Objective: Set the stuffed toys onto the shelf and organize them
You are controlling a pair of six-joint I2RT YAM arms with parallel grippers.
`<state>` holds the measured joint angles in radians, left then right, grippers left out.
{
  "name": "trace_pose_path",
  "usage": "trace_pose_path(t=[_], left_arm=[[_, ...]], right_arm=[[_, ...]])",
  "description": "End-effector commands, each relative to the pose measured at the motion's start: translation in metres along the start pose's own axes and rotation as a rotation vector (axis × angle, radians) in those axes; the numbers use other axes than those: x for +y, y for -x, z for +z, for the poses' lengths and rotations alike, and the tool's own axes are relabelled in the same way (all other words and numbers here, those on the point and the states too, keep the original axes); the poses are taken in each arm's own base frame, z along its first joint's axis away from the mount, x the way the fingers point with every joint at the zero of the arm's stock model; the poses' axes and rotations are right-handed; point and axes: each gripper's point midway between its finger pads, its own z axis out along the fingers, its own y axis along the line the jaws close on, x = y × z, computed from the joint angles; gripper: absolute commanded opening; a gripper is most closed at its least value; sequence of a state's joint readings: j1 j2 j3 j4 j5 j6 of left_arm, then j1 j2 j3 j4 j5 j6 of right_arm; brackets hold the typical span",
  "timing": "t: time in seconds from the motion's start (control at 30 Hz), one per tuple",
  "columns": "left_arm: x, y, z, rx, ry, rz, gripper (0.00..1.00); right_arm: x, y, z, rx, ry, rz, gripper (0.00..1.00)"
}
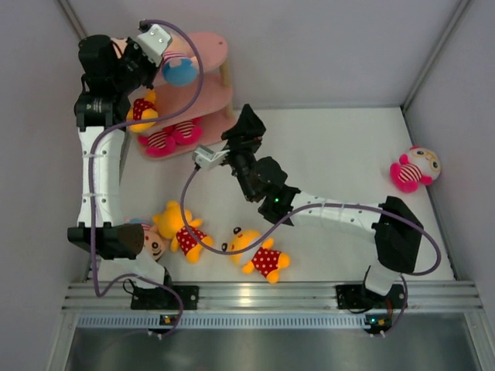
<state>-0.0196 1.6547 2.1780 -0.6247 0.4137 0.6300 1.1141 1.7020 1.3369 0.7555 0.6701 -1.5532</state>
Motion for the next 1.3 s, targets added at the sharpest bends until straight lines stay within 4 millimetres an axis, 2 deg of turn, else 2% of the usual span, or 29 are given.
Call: trace_pose_path(t=[0.0, 0.03, 0.1, 0.13, 0.17, 0.2, 0.3, 0.47, 0.6, 0.77, 1.0, 1.27], left_arm=[[0.020, 0.067, -0.014, -0.239, 0.030, 0.107, 0.00], [0.027, 0.063, -0.014, -0.235, 0.045, 0.106, 0.00], [0.039, 0.047, -0.007, -0.212, 0.059, 0.093, 0.00], [0.043, 0.047, -0.008, -0.219, 0.057, 0.085, 0.00], [0.046, 0.038, -0.002, -0.215, 0.045, 0.067, 0.00], [0.056, 0.032, -0.006, -0.216, 0.056, 0.038, 0.00], [0.061, 0.019, -0.004, -0.225, 0.019, 0.050, 0.00], [0.069, 0.014, 0.008, -0.262, 0.007, 0.071, 0.00], [0.078, 0.011, 0.009, -0.276, 0.000, 0.032, 0.00], [0.076, -0.009, 0.019, -0.260, -0.033, -0.012, 0.00], [0.081, -0.034, 0.028, -0.212, -0.012, -0.029, 0.00], [0.077, -0.048, 0.031, -0.187, -0.018, -0.019, 0.00]], right_arm=[[-0.067, -0.021, -0.023, 0.026, -0.150, 0.240, 0.89], [-0.062, -0.024, -0.027, 0.032, -0.137, 0.251, 0.89], [-0.068, -0.029, -0.034, 0.033, -0.143, 0.315, 0.89], [-0.063, -0.033, -0.038, 0.037, -0.135, 0.324, 0.89], [-0.063, -0.034, -0.040, 0.037, -0.133, 0.336, 0.90], [-0.069, -0.037, -0.043, 0.034, -0.141, 0.368, 0.90], [-0.066, -0.041, -0.049, 0.036, -0.128, 0.382, 0.90], [-0.059, -0.046, -0.051, 0.058, -0.114, 0.374, 0.90], [-0.053, -0.052, -0.056, 0.075, -0.105, 0.389, 0.90], [-0.040, -0.055, -0.061, 0.081, -0.075, 0.392, 0.91], [-0.037, -0.059, -0.065, 0.094, -0.065, 0.412, 0.91], [-0.028, -0.057, -0.065, 0.096, -0.035, 0.461, 0.91]])
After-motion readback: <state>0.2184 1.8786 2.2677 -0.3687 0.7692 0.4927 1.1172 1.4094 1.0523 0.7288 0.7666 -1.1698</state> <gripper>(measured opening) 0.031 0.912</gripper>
